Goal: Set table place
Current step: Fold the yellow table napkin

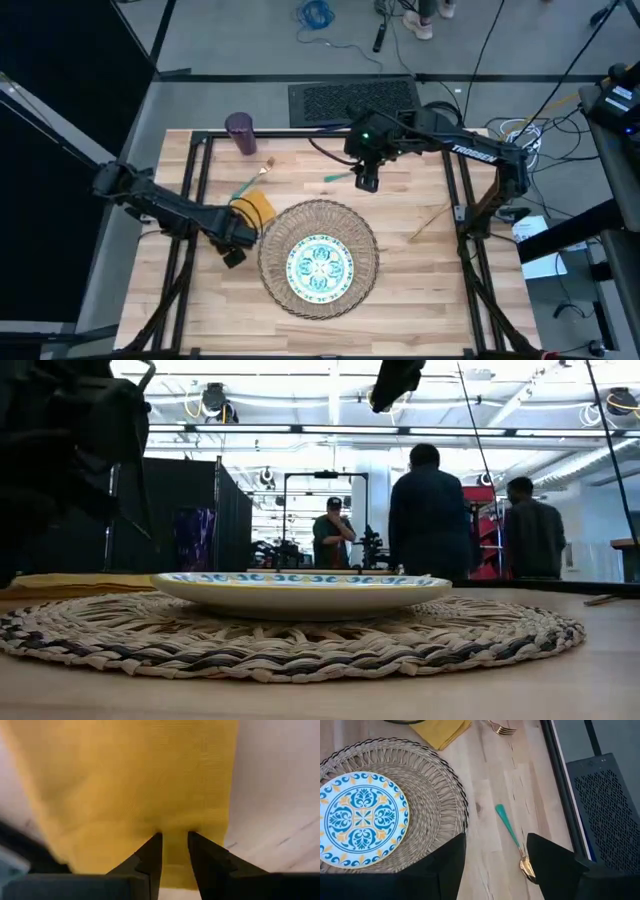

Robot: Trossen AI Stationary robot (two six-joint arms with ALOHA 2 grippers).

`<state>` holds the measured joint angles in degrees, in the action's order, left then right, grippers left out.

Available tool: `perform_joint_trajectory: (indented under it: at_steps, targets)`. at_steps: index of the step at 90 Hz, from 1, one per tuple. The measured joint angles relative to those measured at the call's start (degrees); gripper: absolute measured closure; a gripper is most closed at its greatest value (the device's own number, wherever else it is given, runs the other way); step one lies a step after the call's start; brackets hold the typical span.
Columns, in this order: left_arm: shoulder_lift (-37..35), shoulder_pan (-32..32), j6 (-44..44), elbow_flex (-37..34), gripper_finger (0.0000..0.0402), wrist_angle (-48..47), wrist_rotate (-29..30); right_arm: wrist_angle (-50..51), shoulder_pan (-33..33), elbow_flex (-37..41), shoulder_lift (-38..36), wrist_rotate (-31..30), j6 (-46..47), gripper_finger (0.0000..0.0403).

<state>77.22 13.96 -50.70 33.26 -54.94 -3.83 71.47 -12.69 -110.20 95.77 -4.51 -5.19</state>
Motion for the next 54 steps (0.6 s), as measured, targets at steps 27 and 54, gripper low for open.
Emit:
perform_joint_trajectory:
  at_steps: [27, 54]
  targets:
    - [1.4, 0.0, 0.0, 0.6, 0.032, 2.0, -8.6, 1.2, 0.0, 0.0, 0.0, 0.0, 0.6, 0.0206]
    - [1.5, 0.0, -4.3, 1.3, 0.032, 22.4, -24.4, 1.3, 0.0, 0.0, 0.0, 0.3, 1.1, 0.0206]
